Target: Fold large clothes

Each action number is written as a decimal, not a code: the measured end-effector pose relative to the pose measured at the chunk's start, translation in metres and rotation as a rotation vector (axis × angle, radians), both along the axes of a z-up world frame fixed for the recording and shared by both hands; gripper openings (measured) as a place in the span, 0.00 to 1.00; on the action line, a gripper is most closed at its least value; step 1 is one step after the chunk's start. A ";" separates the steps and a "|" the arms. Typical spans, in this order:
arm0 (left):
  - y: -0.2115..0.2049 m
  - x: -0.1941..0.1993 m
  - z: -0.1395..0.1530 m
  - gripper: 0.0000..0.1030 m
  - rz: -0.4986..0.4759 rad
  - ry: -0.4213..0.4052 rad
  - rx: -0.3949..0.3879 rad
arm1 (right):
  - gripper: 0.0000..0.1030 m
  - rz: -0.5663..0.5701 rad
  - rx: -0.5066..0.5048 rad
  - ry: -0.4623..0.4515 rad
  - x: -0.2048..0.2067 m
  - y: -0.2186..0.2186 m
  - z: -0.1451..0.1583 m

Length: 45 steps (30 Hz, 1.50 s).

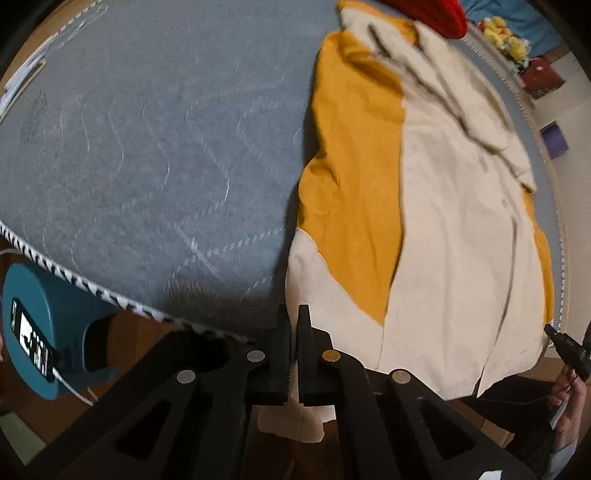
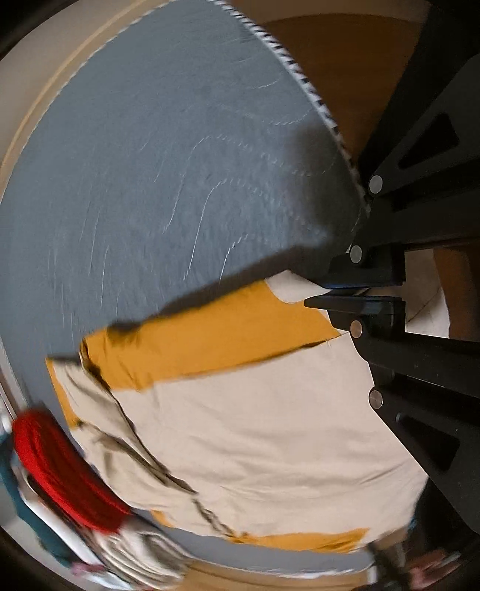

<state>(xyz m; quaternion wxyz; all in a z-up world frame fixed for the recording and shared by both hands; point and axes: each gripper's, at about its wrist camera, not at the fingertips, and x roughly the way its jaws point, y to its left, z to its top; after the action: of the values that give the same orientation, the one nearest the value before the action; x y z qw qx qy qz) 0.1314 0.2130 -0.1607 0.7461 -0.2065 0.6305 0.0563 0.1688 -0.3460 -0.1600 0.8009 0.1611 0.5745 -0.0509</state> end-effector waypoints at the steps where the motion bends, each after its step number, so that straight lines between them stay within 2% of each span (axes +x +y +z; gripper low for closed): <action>1: 0.003 0.000 -0.005 0.05 0.008 0.022 -0.008 | 0.03 0.005 -0.008 0.012 0.000 0.001 -0.002; 3: 0.014 0.002 -0.016 0.08 0.049 0.061 -0.056 | 0.03 0.035 -0.034 0.042 0.003 0.006 -0.010; 4: 0.019 0.003 -0.017 0.18 0.073 0.066 -0.080 | 0.04 0.043 -0.036 0.068 0.006 0.006 -0.017; 5: 0.025 0.003 -0.018 0.28 0.108 0.058 -0.120 | 0.07 0.038 -0.038 0.087 0.013 0.010 -0.026; 7: 0.031 0.003 -0.016 0.35 0.138 0.030 -0.151 | 0.19 0.007 -0.054 0.129 0.016 0.006 -0.037; 8: 0.032 0.004 -0.015 0.35 0.143 0.020 -0.152 | 0.20 -0.005 -0.054 0.136 0.016 0.003 -0.040; 12: 0.032 0.015 -0.019 0.35 0.125 0.014 -0.141 | 0.24 -0.024 -0.028 0.141 0.018 -0.002 -0.045; 15: 0.022 0.017 -0.023 0.33 0.080 0.029 -0.085 | 0.25 0.001 -0.055 0.146 0.019 0.005 -0.047; 18: 0.017 0.017 -0.022 0.10 0.036 0.031 -0.054 | 0.24 0.035 -0.080 0.142 0.021 0.016 -0.049; 19: 0.017 0.016 -0.021 0.08 0.032 0.028 -0.050 | 0.23 0.044 -0.084 0.138 0.024 0.023 -0.050; 21: 0.014 0.014 -0.018 0.06 0.011 0.019 -0.033 | 0.08 0.075 -0.095 0.121 0.022 0.027 -0.046; 25: 0.005 0.014 -0.008 0.04 -0.030 -0.005 0.002 | 0.04 0.082 -0.097 0.064 0.017 0.031 -0.032; 28: 0.001 0.009 0.008 0.03 -0.053 -0.042 0.008 | 0.04 0.073 -0.074 -0.013 0.011 0.030 -0.010; 32: -0.012 0.004 0.039 0.03 -0.119 -0.104 0.015 | 0.03 0.067 -0.029 -0.093 0.003 0.023 0.021; 38: -0.023 -0.002 0.097 0.02 -0.207 -0.202 -0.005 | 0.02 0.083 0.060 -0.240 -0.014 0.009 0.089; 42: -0.022 -0.011 0.121 0.02 -0.254 -0.234 -0.045 | 0.02 0.089 0.077 -0.280 -0.031 0.000 0.123; 45: -0.021 -0.032 0.132 0.02 -0.296 -0.235 -0.065 | 0.02 0.077 0.100 -0.278 -0.048 -0.008 0.139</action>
<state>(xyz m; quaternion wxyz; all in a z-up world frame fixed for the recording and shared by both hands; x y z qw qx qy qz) 0.0993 0.1919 -0.0283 0.8075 -0.1405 0.5642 -0.0990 0.1206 -0.3540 -0.0213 0.8651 0.1844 0.4655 0.0313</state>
